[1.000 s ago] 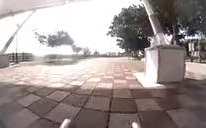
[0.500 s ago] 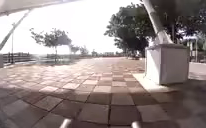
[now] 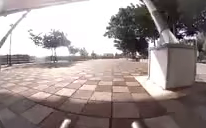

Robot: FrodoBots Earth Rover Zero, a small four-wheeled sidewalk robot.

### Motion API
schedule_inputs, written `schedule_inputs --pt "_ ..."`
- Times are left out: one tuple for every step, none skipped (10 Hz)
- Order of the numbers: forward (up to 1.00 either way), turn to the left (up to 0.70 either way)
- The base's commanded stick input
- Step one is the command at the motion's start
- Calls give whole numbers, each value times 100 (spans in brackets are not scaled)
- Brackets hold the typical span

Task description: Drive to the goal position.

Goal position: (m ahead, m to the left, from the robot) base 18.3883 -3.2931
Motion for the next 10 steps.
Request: schedule_inputs --pt "50 0" --pt "50 5" --pt "50 4" --pt "50 0" --pt "50 0" --pt "50 -30" --pt "50 -50" --pt "50 -50" --pt "50 -50" --pt "50 -18"
